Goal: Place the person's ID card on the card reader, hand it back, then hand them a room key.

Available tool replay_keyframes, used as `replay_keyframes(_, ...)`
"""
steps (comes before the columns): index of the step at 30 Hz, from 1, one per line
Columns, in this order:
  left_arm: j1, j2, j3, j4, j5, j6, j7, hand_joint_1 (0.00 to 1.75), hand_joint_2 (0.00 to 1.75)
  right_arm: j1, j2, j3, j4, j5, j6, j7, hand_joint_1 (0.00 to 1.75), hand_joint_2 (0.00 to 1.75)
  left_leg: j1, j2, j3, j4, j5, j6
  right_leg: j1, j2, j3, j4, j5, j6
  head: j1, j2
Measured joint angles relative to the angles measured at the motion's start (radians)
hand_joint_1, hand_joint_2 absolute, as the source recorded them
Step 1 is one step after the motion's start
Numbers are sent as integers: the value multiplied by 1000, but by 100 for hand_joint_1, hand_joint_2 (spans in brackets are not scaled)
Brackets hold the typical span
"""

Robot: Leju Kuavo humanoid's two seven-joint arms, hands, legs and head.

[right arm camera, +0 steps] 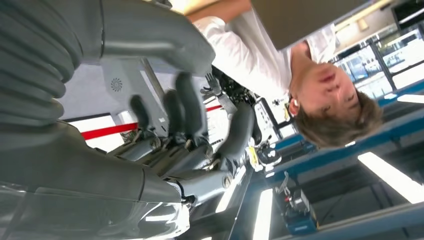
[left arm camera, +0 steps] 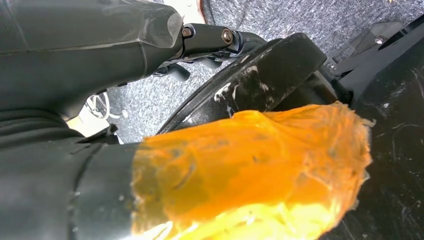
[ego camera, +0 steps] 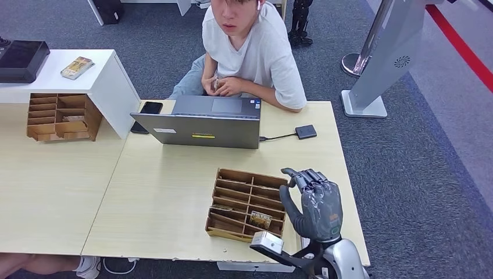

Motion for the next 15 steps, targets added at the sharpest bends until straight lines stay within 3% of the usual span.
replay_keyframes(15, -15, -2, -13, 0, -50, 0, 20, 0, 0, -141, 34, 56, 169, 38, 90, 33, 0, 175, 0, 0, 0, 0, 0, 0, 0, 0, 0, 0, 0, 0, 0, 0)
